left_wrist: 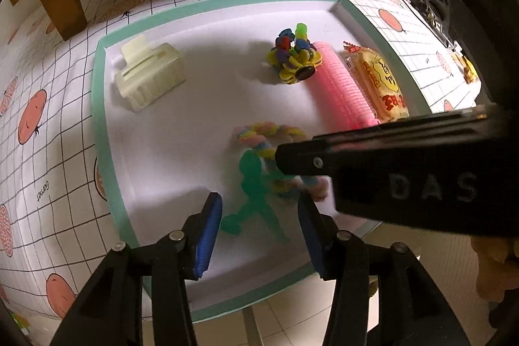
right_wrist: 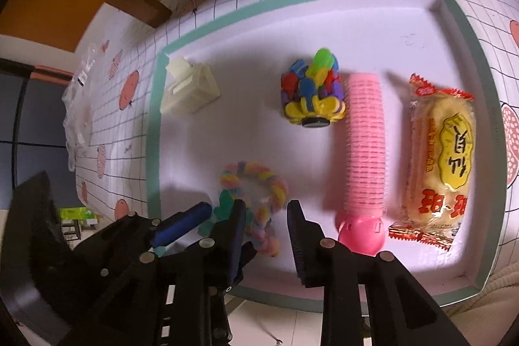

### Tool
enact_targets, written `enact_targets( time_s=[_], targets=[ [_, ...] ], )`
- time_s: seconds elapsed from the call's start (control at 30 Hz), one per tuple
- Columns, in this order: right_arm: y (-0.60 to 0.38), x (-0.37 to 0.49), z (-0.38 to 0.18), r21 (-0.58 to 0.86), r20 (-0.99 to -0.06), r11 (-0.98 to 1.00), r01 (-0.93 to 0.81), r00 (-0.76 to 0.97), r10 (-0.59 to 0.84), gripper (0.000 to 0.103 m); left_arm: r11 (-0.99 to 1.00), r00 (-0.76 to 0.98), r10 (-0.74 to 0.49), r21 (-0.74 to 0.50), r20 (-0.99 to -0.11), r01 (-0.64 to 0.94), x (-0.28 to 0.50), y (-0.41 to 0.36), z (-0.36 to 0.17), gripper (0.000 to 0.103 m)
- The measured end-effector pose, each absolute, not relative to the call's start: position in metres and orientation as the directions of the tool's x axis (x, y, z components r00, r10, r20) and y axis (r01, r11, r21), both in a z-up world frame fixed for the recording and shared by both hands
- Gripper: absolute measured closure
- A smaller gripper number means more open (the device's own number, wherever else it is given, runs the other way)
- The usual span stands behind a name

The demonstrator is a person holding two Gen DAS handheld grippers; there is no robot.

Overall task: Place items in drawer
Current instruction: 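Grasp the rainbow ring with the right tool while the left tool holds the green figure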

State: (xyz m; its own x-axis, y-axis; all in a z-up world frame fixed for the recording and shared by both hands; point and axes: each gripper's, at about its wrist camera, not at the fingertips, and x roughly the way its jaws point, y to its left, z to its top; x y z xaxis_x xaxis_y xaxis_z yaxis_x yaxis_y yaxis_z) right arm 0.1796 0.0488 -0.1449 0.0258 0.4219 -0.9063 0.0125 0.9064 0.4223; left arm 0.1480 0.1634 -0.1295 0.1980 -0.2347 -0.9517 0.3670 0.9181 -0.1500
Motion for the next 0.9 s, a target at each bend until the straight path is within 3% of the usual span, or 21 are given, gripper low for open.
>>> enact_targets(
  time_s=[0.17,0.23,0.33,0.9],
  targets=[
    [0.051,0.181,-0.149,0.413,-0.911,0.91,0.03,0.04,0.411,0.078,0.921,0.201,-0.216,-0.131,-0.955,0.367,0.149,0.159,-0.131,0.054],
    [0.05,0.18,-0.146,0.399,-0.916,0.917,0.024,0.048,0.398,0.09,0.923,0.207,-0.206,-0.119,-0.956,0.367,0.149,0.158,-0.132,0.056],
    [0.047,0.181,-0.138,0.332,-0.94,0.943,-0.003,0.082,0.331,0.094,0.927,0.219,-0.188,-0.099,-0.957,0.361,0.148,0.161,-0.131,0.065],
    [0.03,0.179,-0.145,0.41,-0.912,0.909,0.079,0.059,0.406,0.095,0.921,0.215,-0.233,-0.145,-0.948,0.361,0.154,0.158,-0.132,0.07]
  ],
)
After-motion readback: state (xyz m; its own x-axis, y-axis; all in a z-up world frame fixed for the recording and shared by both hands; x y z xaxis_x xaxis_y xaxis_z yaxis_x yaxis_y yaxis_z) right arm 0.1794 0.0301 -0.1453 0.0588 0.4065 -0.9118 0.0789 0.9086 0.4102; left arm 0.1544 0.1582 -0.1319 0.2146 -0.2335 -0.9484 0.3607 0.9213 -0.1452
